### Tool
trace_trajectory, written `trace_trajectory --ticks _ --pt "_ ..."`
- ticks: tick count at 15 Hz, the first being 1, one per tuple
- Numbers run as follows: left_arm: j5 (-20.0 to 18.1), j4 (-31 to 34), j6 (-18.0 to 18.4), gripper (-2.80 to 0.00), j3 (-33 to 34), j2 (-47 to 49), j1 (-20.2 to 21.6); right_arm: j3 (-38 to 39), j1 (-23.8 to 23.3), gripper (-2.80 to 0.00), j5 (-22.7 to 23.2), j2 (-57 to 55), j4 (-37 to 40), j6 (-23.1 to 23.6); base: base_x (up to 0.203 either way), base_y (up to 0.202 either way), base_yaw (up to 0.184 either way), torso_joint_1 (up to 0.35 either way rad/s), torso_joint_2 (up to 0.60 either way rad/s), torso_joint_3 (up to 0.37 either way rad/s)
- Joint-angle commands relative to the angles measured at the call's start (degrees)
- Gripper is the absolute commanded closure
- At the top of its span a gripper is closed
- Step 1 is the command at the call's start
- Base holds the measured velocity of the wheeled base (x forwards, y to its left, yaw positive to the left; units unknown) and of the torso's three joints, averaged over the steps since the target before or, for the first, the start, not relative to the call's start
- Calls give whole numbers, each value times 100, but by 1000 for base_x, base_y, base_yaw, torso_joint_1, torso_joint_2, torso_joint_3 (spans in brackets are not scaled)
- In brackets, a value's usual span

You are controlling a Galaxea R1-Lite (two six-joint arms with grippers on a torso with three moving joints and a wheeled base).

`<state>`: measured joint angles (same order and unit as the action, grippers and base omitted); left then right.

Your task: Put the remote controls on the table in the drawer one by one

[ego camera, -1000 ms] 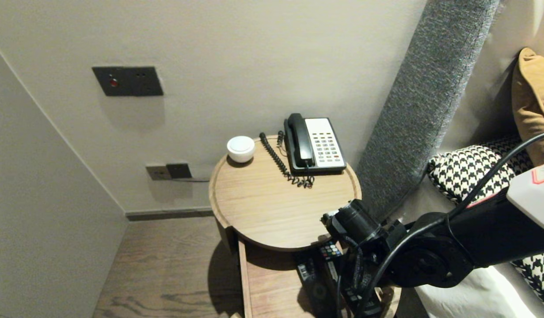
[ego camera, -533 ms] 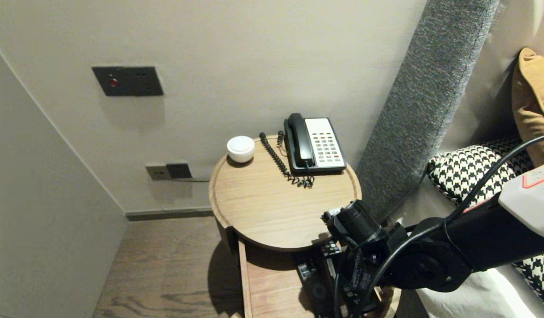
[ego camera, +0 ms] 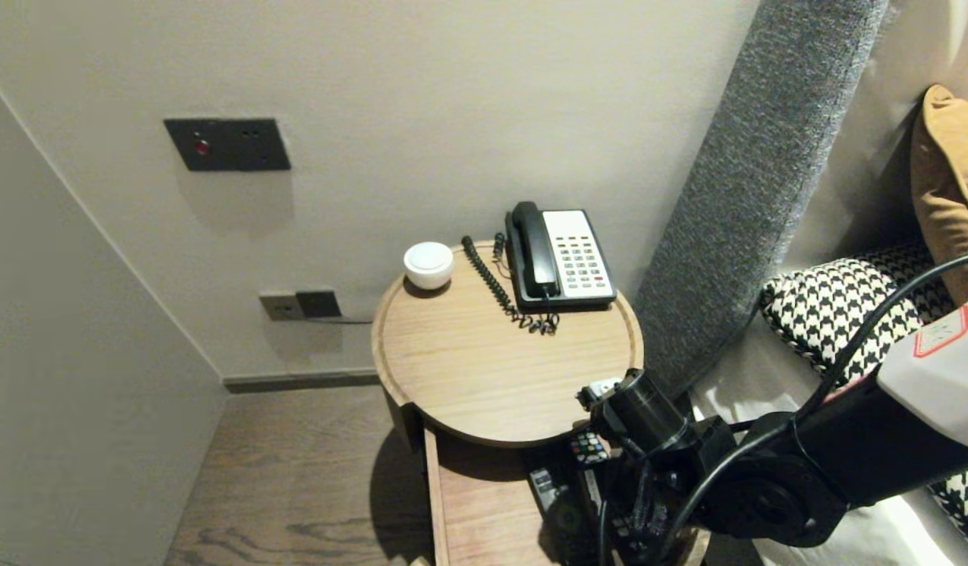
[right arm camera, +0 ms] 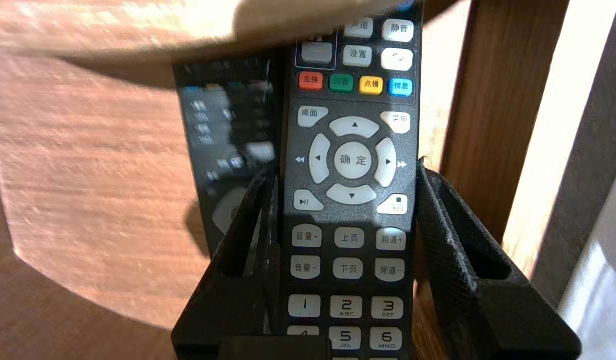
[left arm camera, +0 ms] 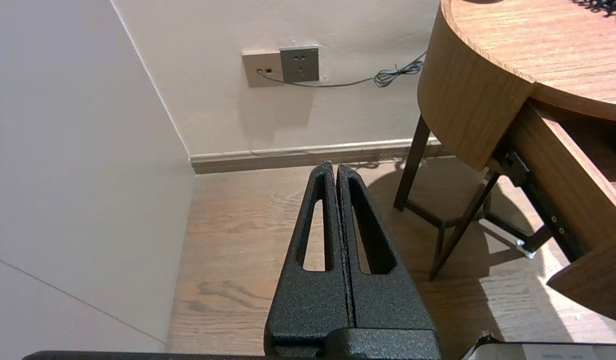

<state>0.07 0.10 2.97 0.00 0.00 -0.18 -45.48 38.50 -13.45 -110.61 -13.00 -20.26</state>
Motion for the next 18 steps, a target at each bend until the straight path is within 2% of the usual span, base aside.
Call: trace_trajectory --ticks 1,12,15,18 --pt "1 -1 1 0 0 0 1 166 8 0 -33 -16 -348 -13 0 0 0 0 0 0" --pt "1 -1 1 0 0 0 1 621 26 0 0 -27 -911 -75 0 0 0 0 0 0" --pt "1 -1 1 0 0 0 1 766 44 0 -35 -152 -1365 -14 0 0 0 0 0 0" --pt "1 -1 1 0 0 0 1 777 28 0 -35 -209 -1372 8 0 0 0 0 0 0"
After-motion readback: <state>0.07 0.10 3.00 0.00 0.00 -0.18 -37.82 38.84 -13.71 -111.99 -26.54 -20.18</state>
